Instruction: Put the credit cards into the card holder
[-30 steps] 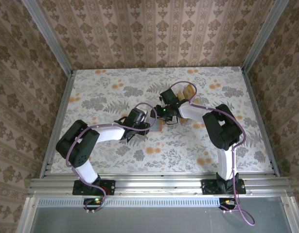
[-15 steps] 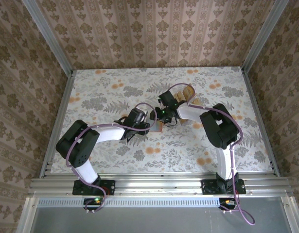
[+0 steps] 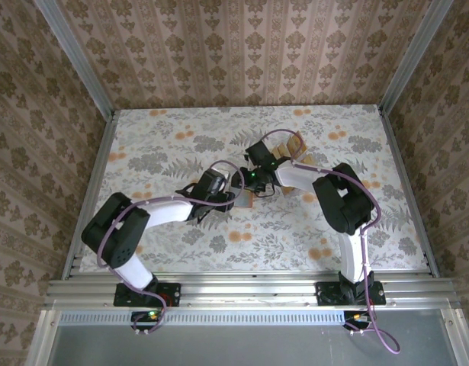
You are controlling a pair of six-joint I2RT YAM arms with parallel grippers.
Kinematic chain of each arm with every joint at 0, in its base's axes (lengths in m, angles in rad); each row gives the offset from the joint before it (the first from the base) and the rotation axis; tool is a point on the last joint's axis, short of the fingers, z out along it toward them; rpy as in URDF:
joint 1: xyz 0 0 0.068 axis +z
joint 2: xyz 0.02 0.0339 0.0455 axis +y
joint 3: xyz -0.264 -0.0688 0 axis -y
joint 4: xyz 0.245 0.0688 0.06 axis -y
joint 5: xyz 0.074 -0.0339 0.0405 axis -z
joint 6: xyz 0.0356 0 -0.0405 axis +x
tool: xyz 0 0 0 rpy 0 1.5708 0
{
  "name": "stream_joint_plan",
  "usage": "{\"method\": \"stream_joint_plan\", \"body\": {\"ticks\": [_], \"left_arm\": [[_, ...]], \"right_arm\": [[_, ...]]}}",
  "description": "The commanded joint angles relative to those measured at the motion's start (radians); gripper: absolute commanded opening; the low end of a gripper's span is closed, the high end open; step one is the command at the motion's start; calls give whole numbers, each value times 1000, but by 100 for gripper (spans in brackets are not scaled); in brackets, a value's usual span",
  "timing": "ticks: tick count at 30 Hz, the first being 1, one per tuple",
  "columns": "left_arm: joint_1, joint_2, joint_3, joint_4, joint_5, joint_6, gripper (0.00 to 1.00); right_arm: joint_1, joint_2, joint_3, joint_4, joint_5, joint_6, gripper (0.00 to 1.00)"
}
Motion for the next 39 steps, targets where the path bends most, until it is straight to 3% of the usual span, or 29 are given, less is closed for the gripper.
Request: {"method": "stream_joint_plan", "body": {"ticks": [1,10,21,30,39], "left_arm": [[5,-86,-15,-25,-25,-7,61],[72,-308,-90,-34,-42,-62,72],[208,-408,-91,-102,33,-107,100],[313,-357,-20,-149,119,-137,100],[354,-278,37,-212,183,-131,100]], "right_arm": [[13,-24,44,-47,-11,-5,41],[49,-9,103,-80,-5,5,41],[106,68,239,-137,14,16,42],[151,153,354,-186,44,24,42],[183,238,394,-192,74,37,46]]}}
